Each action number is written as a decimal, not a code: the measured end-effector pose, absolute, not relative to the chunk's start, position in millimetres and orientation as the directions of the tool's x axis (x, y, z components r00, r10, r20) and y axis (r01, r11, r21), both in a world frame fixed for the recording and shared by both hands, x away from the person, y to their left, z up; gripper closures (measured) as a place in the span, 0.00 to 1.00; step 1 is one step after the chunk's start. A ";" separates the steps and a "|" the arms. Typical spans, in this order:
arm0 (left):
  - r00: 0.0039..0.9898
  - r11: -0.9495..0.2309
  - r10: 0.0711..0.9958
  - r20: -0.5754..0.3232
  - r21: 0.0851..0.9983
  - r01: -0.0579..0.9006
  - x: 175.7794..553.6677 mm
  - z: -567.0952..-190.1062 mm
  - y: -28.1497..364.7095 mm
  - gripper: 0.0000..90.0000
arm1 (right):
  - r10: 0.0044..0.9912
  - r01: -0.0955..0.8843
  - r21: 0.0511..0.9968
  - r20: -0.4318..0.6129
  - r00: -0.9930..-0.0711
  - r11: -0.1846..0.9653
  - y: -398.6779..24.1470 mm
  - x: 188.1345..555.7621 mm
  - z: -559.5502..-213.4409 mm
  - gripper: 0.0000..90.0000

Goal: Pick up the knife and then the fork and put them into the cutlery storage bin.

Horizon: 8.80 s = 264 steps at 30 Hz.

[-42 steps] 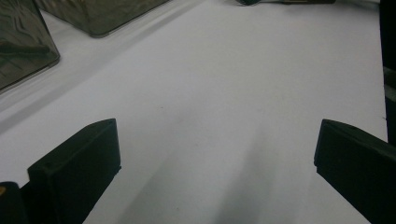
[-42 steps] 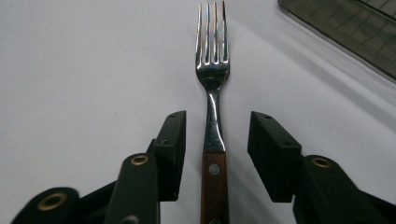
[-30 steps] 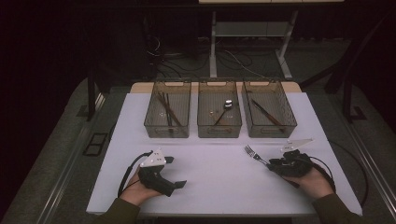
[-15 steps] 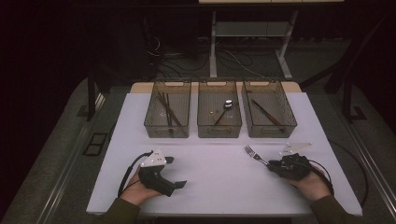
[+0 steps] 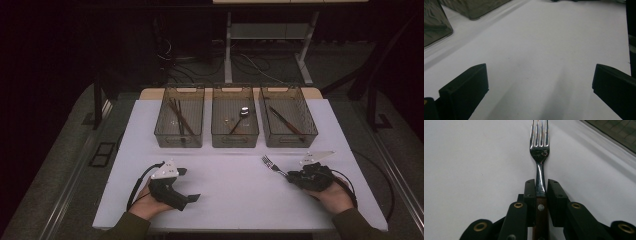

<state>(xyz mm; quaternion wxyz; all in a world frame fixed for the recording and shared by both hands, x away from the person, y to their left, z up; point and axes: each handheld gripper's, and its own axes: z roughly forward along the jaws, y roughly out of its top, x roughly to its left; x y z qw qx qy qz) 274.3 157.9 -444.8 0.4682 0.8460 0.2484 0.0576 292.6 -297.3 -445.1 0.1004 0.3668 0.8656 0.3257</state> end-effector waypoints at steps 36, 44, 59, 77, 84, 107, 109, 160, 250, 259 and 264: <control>0.869 -0.436 0.475 -0.140 0.820 0.370 274.7 -445.2 157.8 0.00 | 0.651 0.532 0.678 0.102 -0.752 0.508 -317.3 305.7 -402.1 0.86; 0.869 -0.435 0.475 -0.140 0.820 0.370 274.8 -445.3 157.6 0.00 | 0.652 0.526 0.690 0.102 -0.752 0.498 -320.1 310.5 -394.8 0.86; 0.870 -0.437 0.473 -0.139 0.820 0.369 274.6 -445.2 157.7 0.00 | 0.658 0.517 0.711 0.101 -0.746 0.477 -322.7 319.7 -382.5 0.86; 0.868 -0.429 0.475 -0.146 0.823 0.373 274.4 -445.7 157.1 0.00 | 0.684 0.527 0.727 0.109 -0.721 0.440 -327.3 338.0 -375.8 0.86; 0.864 -0.423 0.481 -0.150 0.823 0.378 274.4 -445.6 157.7 0.00 | 0.699 0.537 0.729 0.112 -0.706 0.425 -328.0 352.0 -369.4 0.86; 0.867 -0.426 0.477 -0.145 0.824 0.373 275.0 -445.7 158.7 0.00 | 0.754 0.575 0.724 0.117 -0.647 0.381 -332.1 410.7 -340.7 0.86; 0.867 -0.426 0.477 -0.145 0.824 0.373 275.1 -445.8 158.7 0.00 | 0.758 0.579 0.719 0.113 -0.643 0.384 -331.5 417.1 -339.8 0.86; 0.872 -0.418 0.465 -0.152 0.831 0.368 274.6 -444.6 158.9 0.00 | 0.859 0.700 0.629 0.097 -0.503 0.339 -309.4 490.8 -389.0 0.47; 0.863 -0.419 0.483 -0.151 0.825 0.379 273.6 -444.4 159.7 0.00 | 0.732 0.447 0.837 0.085 -0.676 0.315 -300.7 260.4 -448.3 0.13; 0.865 -0.425 0.481 -0.142 0.825 0.373 272.6 -443.8 159.7 0.00 | 0.718 0.458 0.825 0.093 -0.689 0.332 -296.6 255.6 -453.4 0.13; 0.865 -0.428 0.482 -0.139 0.824 0.372 272.6 -444.0 159.6 0.00 | 0.719 0.458 0.827 0.098 -0.688 0.326 -298.0 255.8 -452.4 0.13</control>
